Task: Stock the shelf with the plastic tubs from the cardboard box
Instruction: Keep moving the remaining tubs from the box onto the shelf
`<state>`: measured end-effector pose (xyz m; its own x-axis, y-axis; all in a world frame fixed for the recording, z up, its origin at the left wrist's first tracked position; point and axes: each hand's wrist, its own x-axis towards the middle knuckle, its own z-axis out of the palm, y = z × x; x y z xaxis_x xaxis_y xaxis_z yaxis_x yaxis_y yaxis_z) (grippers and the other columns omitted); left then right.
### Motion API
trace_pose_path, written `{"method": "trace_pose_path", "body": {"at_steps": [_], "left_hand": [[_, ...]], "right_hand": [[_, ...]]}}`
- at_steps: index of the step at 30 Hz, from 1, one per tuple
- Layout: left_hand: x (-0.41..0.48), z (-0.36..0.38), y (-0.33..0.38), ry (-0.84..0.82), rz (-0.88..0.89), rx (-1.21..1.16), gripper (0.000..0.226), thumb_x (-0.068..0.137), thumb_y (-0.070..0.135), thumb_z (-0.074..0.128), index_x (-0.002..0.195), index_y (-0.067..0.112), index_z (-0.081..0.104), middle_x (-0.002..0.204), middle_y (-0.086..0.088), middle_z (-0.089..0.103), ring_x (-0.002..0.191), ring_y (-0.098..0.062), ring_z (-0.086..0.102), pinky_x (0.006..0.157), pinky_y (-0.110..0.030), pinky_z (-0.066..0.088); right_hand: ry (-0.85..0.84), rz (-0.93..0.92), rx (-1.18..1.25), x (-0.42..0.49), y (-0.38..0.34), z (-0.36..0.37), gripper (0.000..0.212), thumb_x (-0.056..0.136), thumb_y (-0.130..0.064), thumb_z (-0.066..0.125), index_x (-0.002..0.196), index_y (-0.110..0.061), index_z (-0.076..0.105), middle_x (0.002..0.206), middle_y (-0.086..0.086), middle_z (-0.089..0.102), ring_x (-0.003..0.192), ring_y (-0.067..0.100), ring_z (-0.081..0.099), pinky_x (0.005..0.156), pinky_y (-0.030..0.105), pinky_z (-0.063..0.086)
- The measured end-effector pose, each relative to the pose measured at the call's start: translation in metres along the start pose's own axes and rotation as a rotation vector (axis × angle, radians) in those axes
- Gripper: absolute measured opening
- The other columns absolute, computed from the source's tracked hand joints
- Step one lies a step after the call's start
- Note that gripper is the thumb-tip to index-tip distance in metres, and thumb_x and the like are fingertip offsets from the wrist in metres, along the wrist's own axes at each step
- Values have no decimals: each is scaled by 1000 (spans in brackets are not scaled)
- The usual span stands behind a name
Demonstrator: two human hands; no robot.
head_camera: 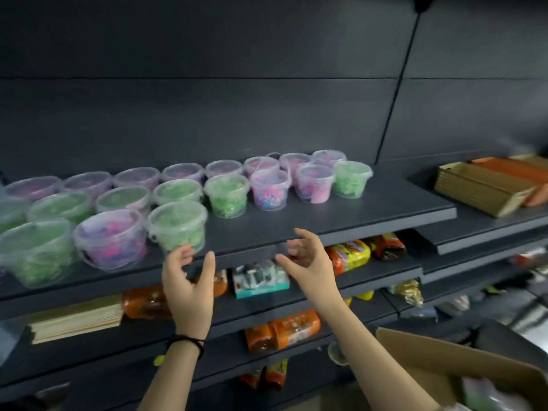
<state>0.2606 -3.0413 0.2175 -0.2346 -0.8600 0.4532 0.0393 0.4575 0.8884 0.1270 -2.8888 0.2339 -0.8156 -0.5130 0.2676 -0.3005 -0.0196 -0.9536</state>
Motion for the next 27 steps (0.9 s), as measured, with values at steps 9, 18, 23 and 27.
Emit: {"method": "trace_pose_path", "body": {"at_steps": [9, 18, 23, 27], "left_hand": [[-153, 169, 76, -522, 81, -33, 30, 83, 53, 60, 108, 36, 55, 105, 19, 57, 100, -4, 55, 85, -24, 44], [-297, 280, 70, -910, -44, 86, 31, 89, 46, 60, 117, 34, 54, 117, 13, 55, 108, -6, 50, 84, -22, 41], [-348, 338, 25, -1051, -216, 188, 30, 87, 45, 62, 113, 31, 56, 117, 8, 57, 108, -10, 53, 88, -34, 47], [-389, 392, -17, -1099, -367, 230, 31, 87, 38, 65, 114, 24, 57, 116, 6, 57, 107, -14, 53, 91, -33, 45]], "right_hand": [[247, 36, -193, -70, 21, -251, 48, 80, -21, 77, 121, -26, 54, 104, -5, 64, 97, 9, 62, 86, 30, 53], [376, 227, -252, -138, 88, -413, 45, 81, -20, 77, 121, -24, 57, 103, -6, 66, 95, 7, 62, 77, 14, 50], [335, 449, -312, -140, 160, -465, 48, 82, -23, 75, 125, -20, 55, 111, 0, 64, 101, 11, 61, 83, 27, 56], [314, 629, -304, -131, 227, -499, 48, 82, -23, 76, 124, -18, 54, 113, 0, 63, 102, 14, 62, 85, 33, 57]]}}
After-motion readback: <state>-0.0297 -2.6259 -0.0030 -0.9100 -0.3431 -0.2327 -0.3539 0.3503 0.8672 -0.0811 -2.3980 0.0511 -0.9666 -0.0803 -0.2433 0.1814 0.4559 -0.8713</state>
